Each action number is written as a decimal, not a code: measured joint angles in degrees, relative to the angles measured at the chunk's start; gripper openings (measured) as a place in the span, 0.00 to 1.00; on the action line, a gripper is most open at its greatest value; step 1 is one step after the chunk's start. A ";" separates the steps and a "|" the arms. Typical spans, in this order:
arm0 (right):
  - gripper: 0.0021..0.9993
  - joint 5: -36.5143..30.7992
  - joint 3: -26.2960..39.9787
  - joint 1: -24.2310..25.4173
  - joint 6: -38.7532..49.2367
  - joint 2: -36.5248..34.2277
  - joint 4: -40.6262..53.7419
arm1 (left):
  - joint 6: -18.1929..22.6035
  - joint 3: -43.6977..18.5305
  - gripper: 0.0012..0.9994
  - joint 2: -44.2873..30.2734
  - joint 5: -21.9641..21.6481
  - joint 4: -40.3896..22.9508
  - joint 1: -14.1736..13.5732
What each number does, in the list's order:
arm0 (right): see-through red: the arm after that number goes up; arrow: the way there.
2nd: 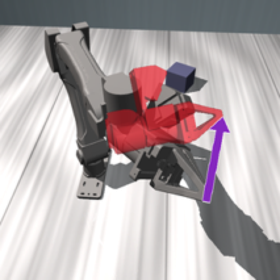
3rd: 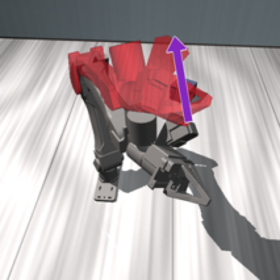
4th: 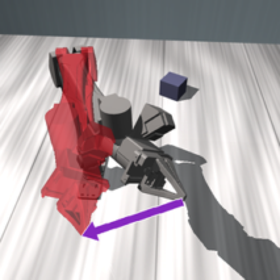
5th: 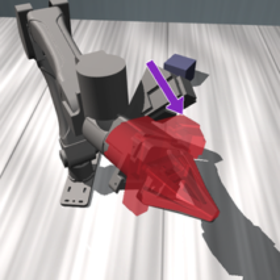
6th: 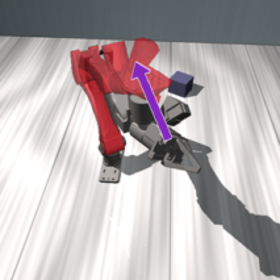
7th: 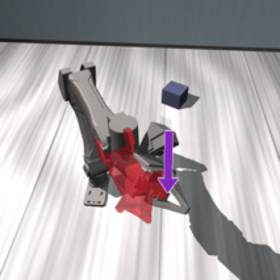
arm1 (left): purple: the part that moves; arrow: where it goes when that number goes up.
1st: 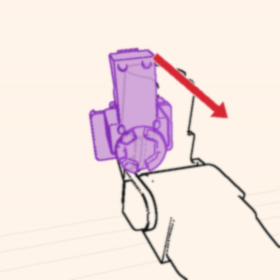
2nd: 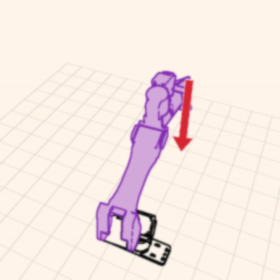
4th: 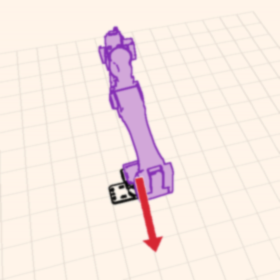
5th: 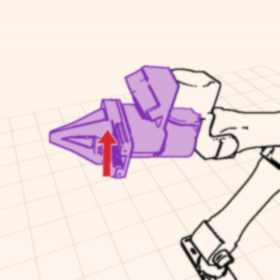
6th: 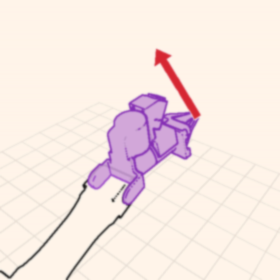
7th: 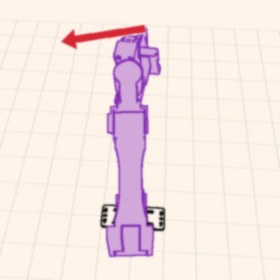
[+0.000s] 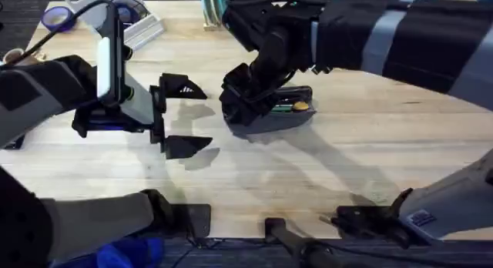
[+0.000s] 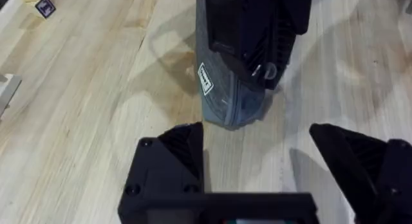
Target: Unzip the bag, pick up the pens from the table one at a time and place them inside, then zip the bag closed.
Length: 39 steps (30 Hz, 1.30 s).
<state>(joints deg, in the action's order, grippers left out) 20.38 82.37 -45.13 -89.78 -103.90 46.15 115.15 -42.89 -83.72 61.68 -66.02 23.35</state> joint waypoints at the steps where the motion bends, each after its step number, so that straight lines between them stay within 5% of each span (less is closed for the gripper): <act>1: 0.03 0.32 0.00 0.18 0.02 0.00 -0.11 | 0.00 0.00 1.00 -0.02 0.01 0.00 0.00; 31: 0.03 15.72 0.00 8.53 17.66 0.00 -0.24 | -0.09 0.00 1.00 -0.02 0.00 1.44 -0.20; 39: 0.03 16.11 0.00 8.55 18.49 0.00 -0.24 | -7.90 2.27 1.00 -0.02 0.90 12.43 -5.10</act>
<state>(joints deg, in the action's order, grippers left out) 36.49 82.37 -36.58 -71.29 -103.90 45.91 107.25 -40.63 -83.74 62.58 -53.59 18.25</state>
